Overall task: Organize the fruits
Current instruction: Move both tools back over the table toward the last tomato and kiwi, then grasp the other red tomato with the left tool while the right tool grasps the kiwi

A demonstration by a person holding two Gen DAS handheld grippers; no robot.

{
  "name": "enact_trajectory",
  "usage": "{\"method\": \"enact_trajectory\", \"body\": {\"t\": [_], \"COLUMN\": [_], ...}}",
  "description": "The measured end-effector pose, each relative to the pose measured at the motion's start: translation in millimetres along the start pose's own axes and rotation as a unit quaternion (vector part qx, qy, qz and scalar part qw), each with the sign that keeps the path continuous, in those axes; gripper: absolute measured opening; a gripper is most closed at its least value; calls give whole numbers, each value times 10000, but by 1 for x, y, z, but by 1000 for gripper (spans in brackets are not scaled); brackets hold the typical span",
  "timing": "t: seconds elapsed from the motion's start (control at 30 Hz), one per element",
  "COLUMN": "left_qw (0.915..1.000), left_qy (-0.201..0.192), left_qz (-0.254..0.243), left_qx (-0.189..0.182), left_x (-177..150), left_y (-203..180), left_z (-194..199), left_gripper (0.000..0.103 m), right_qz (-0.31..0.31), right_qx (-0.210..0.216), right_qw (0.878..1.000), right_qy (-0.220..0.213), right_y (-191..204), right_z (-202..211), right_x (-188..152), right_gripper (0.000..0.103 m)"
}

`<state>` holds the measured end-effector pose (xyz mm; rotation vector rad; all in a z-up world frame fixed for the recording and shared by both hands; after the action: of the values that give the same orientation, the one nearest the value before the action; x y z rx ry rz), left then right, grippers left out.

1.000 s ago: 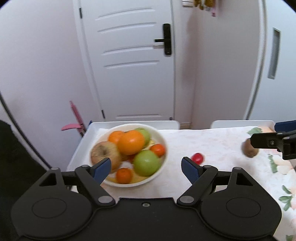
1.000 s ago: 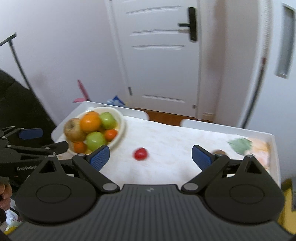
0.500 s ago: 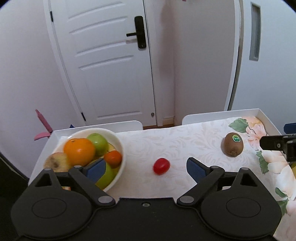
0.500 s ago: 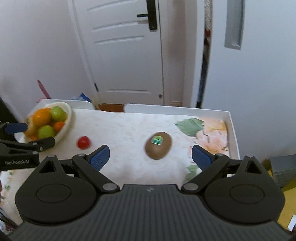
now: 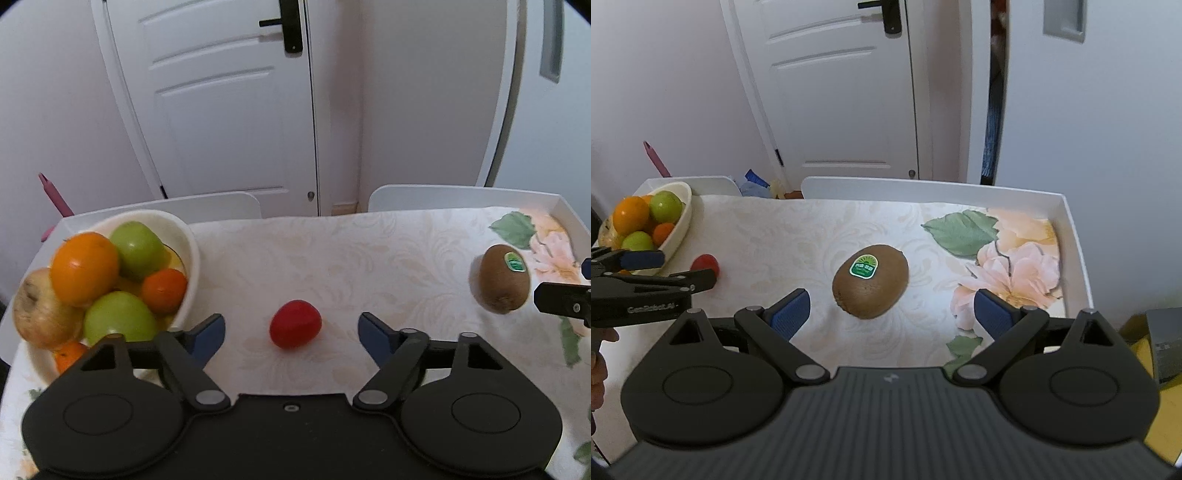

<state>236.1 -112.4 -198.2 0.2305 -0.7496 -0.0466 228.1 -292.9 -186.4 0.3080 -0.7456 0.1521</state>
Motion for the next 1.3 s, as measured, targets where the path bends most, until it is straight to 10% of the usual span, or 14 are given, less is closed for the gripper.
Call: {"method": "enact_trajectory", "body": {"t": [0.47,1.3], "left_qw": [9999,9998], "left_qy": [34,67], "left_qz": [23,153], "left_qx": [135,133], "left_x": [-3,-19], "left_y": [-7,6], "left_z": [-22,0], "left_gripper": [39,38], "right_qz": [199,391], "right_qx": [175,5], "right_qw": [9996,9992], "right_qy": [79,60], "right_y": [5,14], "right_z": [-37,-55], "right_x": [-2,-6], "right_gripper": [103,82]}}
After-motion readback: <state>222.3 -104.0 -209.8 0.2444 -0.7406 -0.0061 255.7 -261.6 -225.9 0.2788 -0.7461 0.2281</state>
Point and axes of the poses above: each gripper's, at about its wrist camera, not at the fingertips, and z roughly against the way its jaws point, y to its left, x to its top, the point moved 8 cm from there along -z, roughly the way its jaws point, and after that the axes turned 9 degrees about x, right-handed, at the moved point
